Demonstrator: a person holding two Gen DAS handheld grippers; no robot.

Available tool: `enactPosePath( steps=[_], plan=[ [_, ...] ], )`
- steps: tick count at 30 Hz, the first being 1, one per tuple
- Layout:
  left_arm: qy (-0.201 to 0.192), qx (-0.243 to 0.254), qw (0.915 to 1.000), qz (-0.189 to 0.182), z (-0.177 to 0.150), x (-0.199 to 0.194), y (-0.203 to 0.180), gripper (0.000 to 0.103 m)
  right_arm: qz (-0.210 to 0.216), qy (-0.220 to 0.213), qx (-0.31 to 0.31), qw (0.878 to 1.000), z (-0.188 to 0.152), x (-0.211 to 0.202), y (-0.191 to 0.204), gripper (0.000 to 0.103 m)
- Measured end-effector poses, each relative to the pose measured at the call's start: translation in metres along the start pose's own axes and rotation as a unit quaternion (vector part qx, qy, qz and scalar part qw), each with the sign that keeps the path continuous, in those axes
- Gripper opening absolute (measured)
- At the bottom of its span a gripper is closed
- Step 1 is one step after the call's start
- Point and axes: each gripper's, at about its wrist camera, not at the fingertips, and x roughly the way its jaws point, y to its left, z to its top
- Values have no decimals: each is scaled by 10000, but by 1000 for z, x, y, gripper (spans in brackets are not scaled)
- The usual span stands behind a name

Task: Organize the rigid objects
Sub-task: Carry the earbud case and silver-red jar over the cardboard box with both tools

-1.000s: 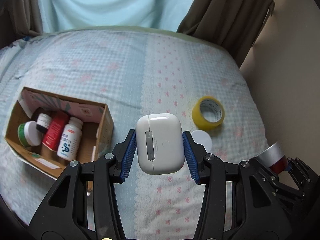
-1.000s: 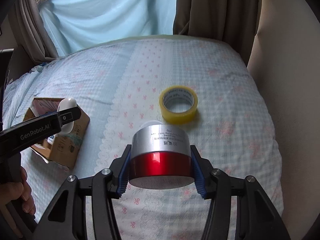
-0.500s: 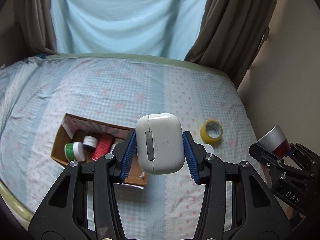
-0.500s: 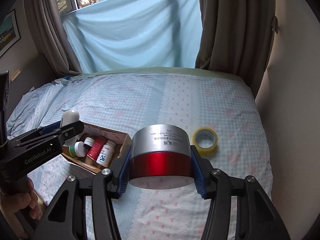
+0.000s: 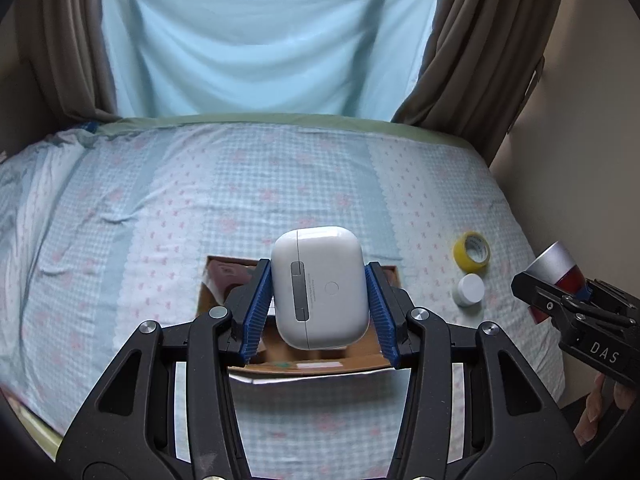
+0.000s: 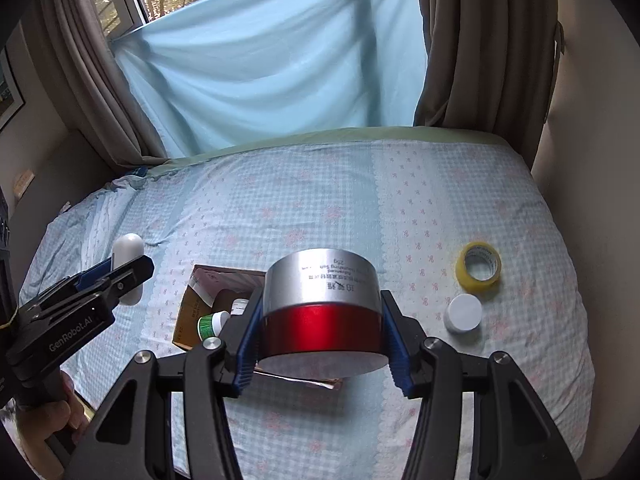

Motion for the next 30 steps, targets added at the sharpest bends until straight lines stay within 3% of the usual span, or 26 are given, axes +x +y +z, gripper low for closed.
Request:
enactPosePath(
  steps=[7, 14, 20, 30],
  plan=[
    [427, 220, 9988, -54, 4, 40, 66, 43, -169, 373, 482, 9980, -10, 44, 43, 50],
    [929, 190, 9955, -77, -1, 97, 102, 43, -230, 784, 709, 9941, -22, 101, 63, 50],
    [1440, 263, 9892, -53, -7, 157, 118, 43, -324, 1326, 949, 9861, -36, 158, 57, 50],
    [2139, 574, 9752, 2, -25, 241, 114, 43, -573, 1986, 1288, 9699, -58, 225, 32, 50]
  ],
)
